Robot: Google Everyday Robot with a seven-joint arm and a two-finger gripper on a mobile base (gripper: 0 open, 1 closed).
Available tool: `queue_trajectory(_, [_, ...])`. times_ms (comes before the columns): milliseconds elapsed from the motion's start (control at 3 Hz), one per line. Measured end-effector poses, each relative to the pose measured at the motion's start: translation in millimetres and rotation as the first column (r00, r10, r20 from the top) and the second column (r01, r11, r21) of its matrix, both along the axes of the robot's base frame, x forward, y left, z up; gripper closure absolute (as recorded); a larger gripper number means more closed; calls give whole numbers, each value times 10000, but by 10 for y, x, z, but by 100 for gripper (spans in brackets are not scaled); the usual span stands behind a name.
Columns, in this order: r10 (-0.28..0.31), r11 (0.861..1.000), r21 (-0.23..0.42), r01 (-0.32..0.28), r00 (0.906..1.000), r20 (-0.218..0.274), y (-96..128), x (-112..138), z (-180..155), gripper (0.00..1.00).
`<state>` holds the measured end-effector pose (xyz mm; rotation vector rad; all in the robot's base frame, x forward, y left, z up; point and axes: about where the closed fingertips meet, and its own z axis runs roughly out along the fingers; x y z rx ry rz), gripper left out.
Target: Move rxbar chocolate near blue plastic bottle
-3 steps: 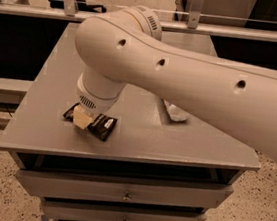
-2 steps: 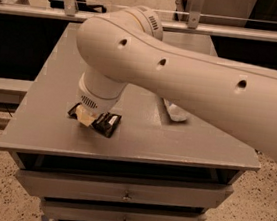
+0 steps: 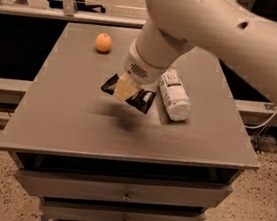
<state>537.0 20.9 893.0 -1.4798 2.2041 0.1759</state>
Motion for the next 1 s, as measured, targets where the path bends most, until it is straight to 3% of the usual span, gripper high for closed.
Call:
queue_trajectory(333, [81, 9994, 325, -94, 9992, 403, -704, 212, 466, 100])
queue_trajectory(667, [318, 9992, 218, -341, 9947, 975, -1295, 295, 799, 100])
queue_trajectory(1000, [901, 9958, -251, -875, 9863, 1385, -1642, 271, 881, 100])
